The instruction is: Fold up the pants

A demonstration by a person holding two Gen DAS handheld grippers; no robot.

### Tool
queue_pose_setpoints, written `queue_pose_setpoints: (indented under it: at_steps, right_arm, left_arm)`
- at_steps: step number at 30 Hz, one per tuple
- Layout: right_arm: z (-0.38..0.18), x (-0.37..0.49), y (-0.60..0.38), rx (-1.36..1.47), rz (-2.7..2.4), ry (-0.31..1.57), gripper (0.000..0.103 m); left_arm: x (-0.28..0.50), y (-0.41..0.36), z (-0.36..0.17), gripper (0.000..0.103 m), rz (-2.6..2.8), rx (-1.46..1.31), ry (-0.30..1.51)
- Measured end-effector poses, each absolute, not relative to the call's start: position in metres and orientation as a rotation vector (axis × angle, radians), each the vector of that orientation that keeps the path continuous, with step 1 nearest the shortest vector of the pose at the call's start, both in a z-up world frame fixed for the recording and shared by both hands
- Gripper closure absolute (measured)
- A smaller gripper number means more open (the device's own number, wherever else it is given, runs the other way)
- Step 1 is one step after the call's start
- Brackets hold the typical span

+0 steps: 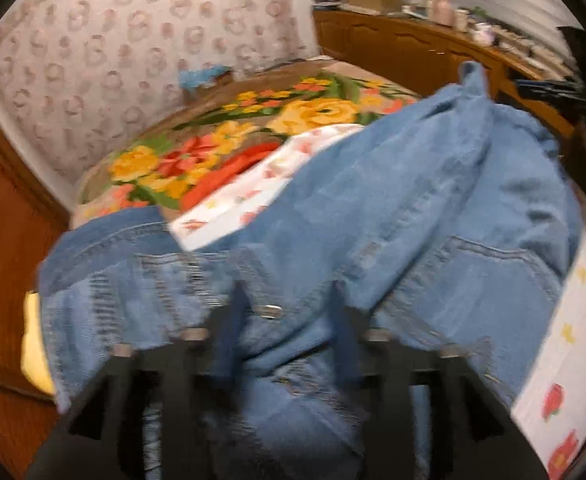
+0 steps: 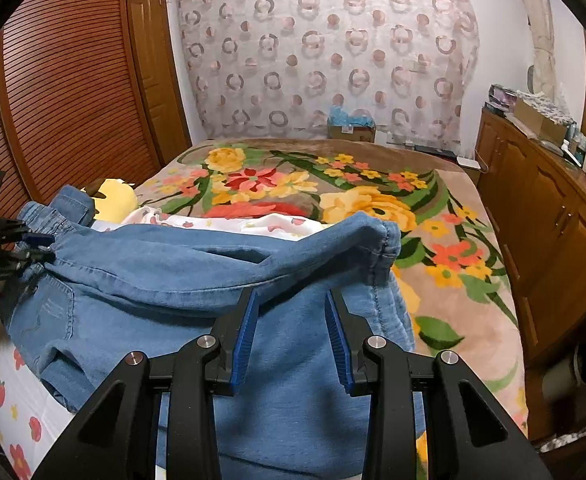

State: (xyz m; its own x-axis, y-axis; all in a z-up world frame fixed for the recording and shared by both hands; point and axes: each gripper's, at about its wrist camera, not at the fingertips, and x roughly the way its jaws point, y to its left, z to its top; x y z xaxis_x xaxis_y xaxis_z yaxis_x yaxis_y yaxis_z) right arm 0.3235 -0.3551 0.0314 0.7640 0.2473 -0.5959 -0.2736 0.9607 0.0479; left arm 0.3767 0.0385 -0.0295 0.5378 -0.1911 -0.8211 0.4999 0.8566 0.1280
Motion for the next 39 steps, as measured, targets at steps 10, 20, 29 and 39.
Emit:
queue_pose_setpoints:
  at_steps: [10,20,29,39]
  right_arm:
    - [0.030,0.321,-0.352,-0.056,0.298,0.643,0.067]
    - [0.028,0.321,-0.355,-0.053,0.292,0.655,0.067]
    - [0.024,0.329,-0.354,-0.046,0.269,0.674,0.067]
    - [0.026,0.331,-0.356,-0.023,0.227,0.699,0.067]
  left_arm:
    - [0.380,0.016,-0.049,0.040,-0.367,0.537,0.929]
    - [0.378,0.017,-0.050,0.086,-0.351,0.559,0.918]
    - [0.391,0.053,0.010,0.088,-0.240,0.325,0.754]
    - [0.389,0.049,0.000,0.068,-0.255,0.243,0.783]
